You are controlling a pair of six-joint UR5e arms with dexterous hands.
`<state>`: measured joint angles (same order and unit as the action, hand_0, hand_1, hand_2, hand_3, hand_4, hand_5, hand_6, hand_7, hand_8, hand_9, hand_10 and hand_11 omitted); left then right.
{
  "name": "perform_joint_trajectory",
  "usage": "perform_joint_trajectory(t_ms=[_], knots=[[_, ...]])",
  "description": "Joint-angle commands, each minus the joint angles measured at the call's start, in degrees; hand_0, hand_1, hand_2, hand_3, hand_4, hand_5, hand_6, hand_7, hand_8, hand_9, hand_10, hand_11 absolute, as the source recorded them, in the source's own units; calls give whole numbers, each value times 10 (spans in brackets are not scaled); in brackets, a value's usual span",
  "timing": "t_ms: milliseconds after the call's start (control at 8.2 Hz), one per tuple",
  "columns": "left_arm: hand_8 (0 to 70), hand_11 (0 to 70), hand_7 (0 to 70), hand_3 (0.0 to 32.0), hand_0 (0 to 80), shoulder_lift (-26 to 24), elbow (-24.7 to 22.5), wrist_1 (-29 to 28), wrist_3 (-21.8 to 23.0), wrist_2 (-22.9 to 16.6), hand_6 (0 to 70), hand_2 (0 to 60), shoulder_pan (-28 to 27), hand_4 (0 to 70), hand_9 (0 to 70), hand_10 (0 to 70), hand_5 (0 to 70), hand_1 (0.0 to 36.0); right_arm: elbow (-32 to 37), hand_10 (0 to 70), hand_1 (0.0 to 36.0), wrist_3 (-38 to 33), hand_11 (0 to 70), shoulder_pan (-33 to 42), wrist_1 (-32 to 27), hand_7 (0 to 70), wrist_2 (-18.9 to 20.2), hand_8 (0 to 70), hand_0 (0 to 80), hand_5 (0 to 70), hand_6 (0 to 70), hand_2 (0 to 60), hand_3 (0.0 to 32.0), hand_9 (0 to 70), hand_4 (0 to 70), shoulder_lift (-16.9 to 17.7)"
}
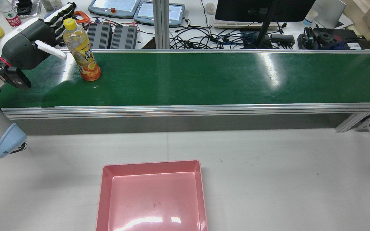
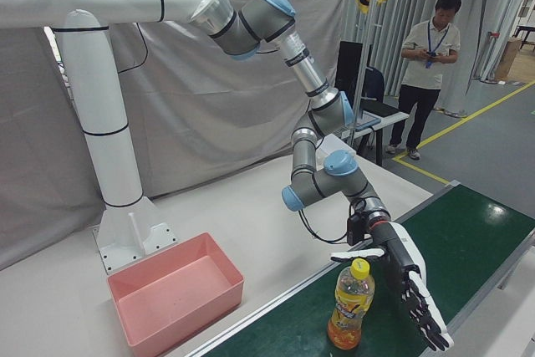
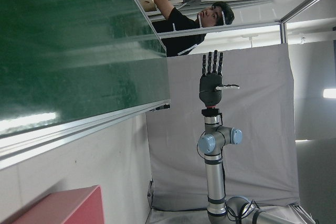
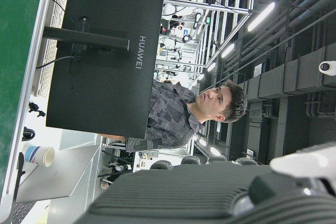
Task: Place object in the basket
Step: 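Move the left hand along the belt toward the approaching bottle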
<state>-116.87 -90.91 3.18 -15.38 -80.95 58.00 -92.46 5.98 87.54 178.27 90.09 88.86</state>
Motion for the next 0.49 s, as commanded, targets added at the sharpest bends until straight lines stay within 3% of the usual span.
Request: perform_joint_trajectory(t_ms=[0,122,244,366], knots=[[0,0,0,0,690,-7,1,1,0,0,0,0,-7,0,0,0,98,131,0,0,0,0,0,0,0,0,0,0,0,0,0,0,0,0,0,0],[0,0,0,0,698,-6,1,5,0,6,0,0,-6,2,0,0,128,131,0,0,0,0,0,0,0,0,0,0,0,0,0,0,0,0,0,0],[0,23,2,0,720,-3,-2,6,2,33,0,0,-4,17,0,5,258,130,0,0,0,0,0,0,0,0,0,0,0,0,0,0,0,0,0,0],[132,385,223,0,800,-1,-5,3,3,57,47,0,-3,237,229,254,501,149,0,0,0,0,0,0,0,0,0,0,0,0,0,0,0,0,0,0]])
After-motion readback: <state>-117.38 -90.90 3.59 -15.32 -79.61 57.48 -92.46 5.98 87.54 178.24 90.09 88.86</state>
